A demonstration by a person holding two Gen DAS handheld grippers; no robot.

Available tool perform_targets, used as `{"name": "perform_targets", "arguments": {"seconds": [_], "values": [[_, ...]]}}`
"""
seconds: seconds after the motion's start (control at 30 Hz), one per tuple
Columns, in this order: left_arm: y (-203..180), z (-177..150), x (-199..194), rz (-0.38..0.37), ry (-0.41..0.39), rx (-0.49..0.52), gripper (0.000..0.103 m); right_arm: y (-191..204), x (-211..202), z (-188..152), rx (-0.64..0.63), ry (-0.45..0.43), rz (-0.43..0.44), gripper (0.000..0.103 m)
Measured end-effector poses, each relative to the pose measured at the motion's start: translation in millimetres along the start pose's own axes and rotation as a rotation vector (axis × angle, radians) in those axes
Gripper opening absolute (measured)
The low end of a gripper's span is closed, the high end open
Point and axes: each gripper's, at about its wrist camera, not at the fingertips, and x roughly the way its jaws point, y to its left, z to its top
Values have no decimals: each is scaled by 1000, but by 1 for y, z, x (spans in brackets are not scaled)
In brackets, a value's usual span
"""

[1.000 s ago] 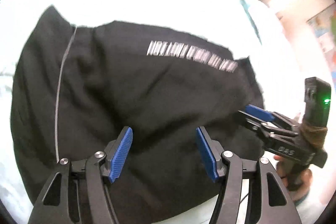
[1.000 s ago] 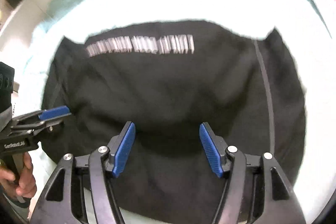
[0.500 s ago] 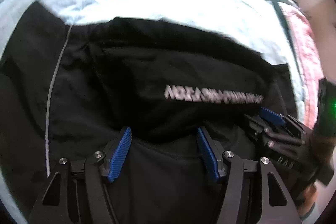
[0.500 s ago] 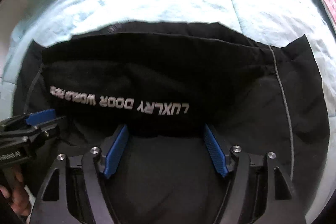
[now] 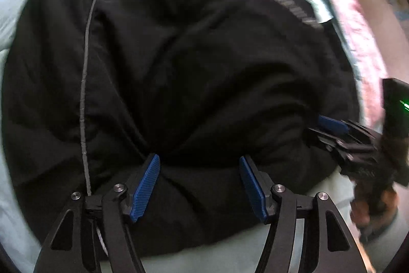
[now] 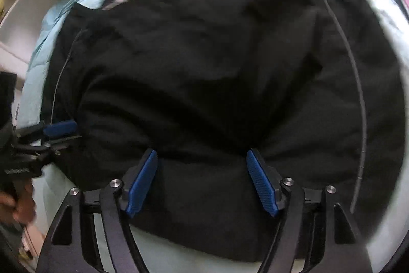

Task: Fold large clothes

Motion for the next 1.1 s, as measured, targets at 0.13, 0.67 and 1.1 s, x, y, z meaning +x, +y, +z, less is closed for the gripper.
{"name": "perform_targets", "arguments": {"seconds": [0.13, 0.67, 1.1], "values": [[-4, 11, -3, 18, -9, -35, 69, -4, 0, 0, 35, -24, -31, 75], [82, -46, -113, -37, -156, -199, 69, -79, -111, -56, 224, -132, 14, 75], [157, -27, -144, -172, -241, -359, 70, -131, -143, -58, 336, -233, -60, 75]]}}
